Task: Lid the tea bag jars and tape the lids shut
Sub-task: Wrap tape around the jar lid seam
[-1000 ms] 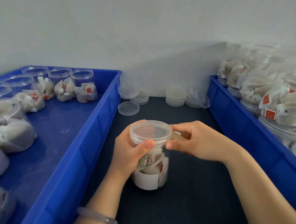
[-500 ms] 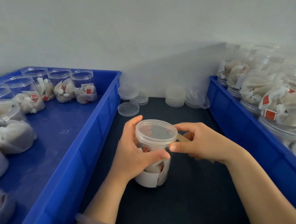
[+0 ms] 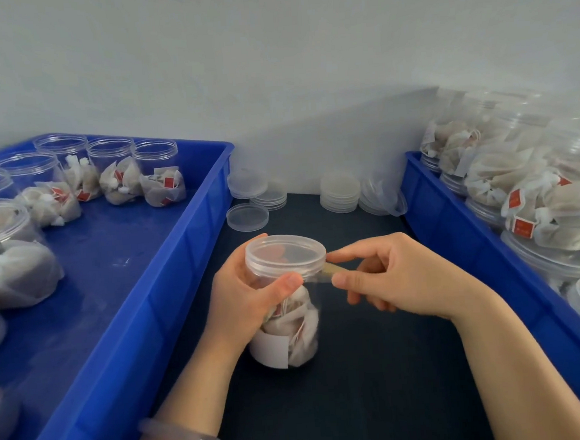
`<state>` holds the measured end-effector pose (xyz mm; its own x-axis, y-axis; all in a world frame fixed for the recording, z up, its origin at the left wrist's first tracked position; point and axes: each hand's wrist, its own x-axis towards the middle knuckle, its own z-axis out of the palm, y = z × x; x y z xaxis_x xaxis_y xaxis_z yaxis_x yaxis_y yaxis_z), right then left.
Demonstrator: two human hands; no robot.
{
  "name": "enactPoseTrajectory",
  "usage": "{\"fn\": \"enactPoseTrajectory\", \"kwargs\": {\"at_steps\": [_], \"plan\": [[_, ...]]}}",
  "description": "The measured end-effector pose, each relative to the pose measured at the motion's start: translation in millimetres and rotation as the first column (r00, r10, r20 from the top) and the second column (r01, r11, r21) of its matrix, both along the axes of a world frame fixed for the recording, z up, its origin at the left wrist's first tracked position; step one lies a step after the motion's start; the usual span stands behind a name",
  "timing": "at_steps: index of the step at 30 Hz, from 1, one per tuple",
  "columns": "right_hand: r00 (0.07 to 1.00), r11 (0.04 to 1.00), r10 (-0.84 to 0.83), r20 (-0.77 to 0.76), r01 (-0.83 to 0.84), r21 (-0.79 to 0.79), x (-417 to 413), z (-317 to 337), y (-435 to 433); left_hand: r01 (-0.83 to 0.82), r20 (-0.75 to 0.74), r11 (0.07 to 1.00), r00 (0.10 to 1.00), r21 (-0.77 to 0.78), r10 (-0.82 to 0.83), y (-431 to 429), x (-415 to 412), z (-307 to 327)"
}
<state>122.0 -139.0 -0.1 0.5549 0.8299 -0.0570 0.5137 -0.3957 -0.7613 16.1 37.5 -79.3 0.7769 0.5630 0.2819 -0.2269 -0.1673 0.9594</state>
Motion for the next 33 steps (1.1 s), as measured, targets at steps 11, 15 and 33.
{"fn": "enactPoseTrajectory", "kwargs": {"at_steps": [11, 15, 33], "plan": [[0.997, 0.999, 0.021, 0.073, -0.025, 0.046, 4, -9, 5, 0.188, 0.02, 0.98, 0.982, -0.068, -0.187, -3, -4, 2], [0.996, 0.993, 0.086, 0.01, -0.086, 0.085, 4, -15, 9, 0.256, -0.005, 0.965, 0.966, -0.051, -0.257, 0, -7, 4], [0.989, 0.999, 0.028, 0.144, -0.032, 0.024, 8, -20, 12, 0.007, -0.073, 0.94, 0.997, 0.341, 0.02, 5, -5, 25]]}}
